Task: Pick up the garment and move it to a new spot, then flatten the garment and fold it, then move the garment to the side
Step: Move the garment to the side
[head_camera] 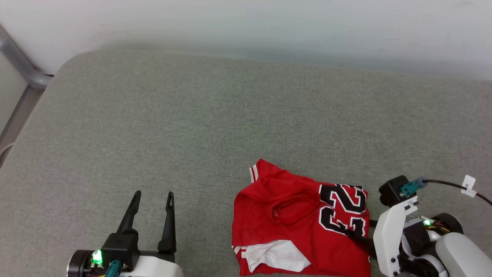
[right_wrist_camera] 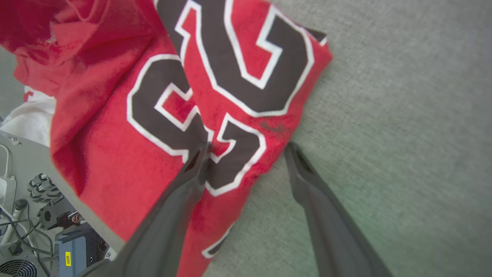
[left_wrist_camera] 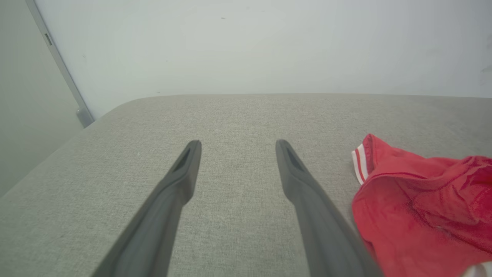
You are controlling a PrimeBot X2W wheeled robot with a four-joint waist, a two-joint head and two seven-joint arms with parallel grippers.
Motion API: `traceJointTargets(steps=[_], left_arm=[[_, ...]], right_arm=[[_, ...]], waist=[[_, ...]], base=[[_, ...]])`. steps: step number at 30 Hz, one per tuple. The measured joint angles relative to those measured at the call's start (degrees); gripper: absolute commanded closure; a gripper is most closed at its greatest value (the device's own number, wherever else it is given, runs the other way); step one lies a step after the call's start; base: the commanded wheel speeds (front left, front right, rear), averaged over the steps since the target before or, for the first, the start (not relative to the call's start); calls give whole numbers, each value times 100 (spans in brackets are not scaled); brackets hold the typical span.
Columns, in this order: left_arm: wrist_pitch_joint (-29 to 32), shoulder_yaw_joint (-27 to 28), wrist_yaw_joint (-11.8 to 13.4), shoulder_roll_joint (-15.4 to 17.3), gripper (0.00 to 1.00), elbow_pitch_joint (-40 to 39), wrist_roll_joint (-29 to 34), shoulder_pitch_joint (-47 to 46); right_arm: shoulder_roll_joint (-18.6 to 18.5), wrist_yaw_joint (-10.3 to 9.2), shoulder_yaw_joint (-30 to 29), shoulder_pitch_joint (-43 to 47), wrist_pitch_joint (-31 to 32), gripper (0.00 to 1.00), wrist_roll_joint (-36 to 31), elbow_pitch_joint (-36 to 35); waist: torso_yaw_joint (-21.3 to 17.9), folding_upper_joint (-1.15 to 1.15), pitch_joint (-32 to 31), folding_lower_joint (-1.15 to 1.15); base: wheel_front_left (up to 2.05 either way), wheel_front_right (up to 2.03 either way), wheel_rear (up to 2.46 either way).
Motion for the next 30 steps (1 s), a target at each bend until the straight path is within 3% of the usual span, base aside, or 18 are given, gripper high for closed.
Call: traceJointTargets(steps=[11,12,13,30], left_arm=[[0,-44,48,-3,0,26,-29,-138],[0,-41,54,-3,0,30,-29,-138],[0,-40,57,-3,0,30,-29,-138],[0,11,124,-8,0,-21,-38,-43]], right_arm=[[-3,-1,419,-16,-272,0,31,464],[-3,-1,439,-32,-292,27,51,486],[-4,-1,454,-38,-356,100,54,501],[-155,4,584,-317,-988,100,47,334]], waist=[[83,0,165,0],[76,0,160,0],[68,0,155,0],[-200,0,119,0]], base=[[0,0,0],[0,0,0],[0,0,0],[0,0,0]])
